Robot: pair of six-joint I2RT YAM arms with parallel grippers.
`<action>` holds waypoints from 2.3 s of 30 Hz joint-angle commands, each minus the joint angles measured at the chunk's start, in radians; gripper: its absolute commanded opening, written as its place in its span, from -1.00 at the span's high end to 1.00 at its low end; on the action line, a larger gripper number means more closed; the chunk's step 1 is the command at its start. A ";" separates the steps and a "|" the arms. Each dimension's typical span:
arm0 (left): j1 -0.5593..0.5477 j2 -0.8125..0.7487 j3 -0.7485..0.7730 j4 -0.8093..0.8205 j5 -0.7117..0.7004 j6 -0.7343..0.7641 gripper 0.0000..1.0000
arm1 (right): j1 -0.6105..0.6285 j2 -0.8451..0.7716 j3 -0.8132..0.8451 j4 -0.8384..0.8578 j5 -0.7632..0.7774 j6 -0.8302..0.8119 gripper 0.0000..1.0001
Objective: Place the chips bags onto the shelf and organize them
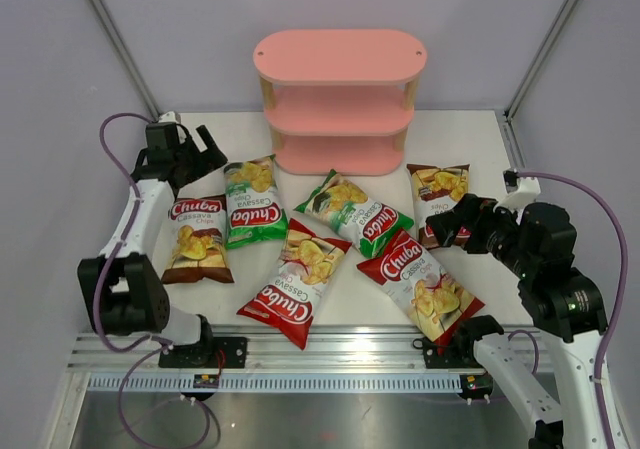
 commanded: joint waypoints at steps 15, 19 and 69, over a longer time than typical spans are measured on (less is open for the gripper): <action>0.087 0.350 -0.147 0.553 0.334 -0.075 -0.98 | 0.001 0.058 0.013 0.067 -0.417 -0.086 -0.99; 0.085 0.388 -0.159 0.576 0.363 -0.084 -0.98 | 0.001 0.062 0.005 0.093 -0.486 -0.083 -0.99; 0.053 -0.383 -0.495 0.735 0.234 -0.951 0.59 | 0.349 0.430 -0.369 1.151 -0.262 0.664 -0.99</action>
